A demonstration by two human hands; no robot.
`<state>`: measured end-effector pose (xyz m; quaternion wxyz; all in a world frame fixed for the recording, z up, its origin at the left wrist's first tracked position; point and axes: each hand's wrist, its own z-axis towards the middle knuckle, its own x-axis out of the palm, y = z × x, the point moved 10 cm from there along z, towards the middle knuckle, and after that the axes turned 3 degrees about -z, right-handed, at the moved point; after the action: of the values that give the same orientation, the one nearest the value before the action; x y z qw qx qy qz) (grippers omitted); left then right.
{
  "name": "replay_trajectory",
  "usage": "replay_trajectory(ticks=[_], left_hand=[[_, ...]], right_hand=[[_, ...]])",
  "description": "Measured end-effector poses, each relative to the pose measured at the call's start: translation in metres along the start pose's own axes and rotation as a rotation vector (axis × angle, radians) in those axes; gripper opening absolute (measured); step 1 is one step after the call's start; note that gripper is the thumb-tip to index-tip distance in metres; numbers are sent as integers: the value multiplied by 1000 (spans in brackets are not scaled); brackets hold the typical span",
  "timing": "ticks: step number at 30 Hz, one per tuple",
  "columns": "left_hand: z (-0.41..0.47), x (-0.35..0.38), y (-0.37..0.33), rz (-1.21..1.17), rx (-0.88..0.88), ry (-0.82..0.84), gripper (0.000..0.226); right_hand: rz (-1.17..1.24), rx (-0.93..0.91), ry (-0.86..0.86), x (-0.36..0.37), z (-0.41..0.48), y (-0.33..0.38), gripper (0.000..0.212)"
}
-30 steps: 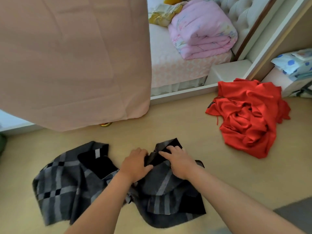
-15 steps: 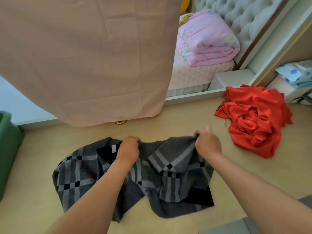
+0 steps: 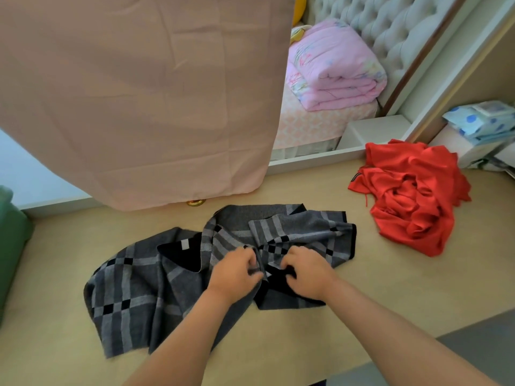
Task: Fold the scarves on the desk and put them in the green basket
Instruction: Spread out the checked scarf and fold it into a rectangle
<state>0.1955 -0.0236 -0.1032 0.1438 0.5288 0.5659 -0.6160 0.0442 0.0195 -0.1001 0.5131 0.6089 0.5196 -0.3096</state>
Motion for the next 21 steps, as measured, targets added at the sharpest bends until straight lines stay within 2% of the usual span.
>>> replay_trajectory(ticks=[2,4,7,9,12,16,18,21], left_hand=[[-12,27,10,107,-10,134,49],[-20,38,21,100,-37,163,42],[-23,28,29,29,-61,114,28],[-25,16,33,66,-61,95,22],[-32,-1,55,263,-121,116,22],[-50,-13,88,548,-357,302,26],[-50,-17,79,536,-370,309,25],[-32,-23,31,447,-130,100,25]], right_hand=[[-105,15,101,27,-2,4,57],[-114,106,168,43,-3,-6,69],[97,200,148,44,-7,-23,62],[138,223,59,30,-11,-32,54],[2,263,-84,0,-17,-46,46],[-341,372,111,-5,-20,-52,37],[-376,324,42,-7,-19,-41,37],[-242,41,-97,-3,-14,1,44]])
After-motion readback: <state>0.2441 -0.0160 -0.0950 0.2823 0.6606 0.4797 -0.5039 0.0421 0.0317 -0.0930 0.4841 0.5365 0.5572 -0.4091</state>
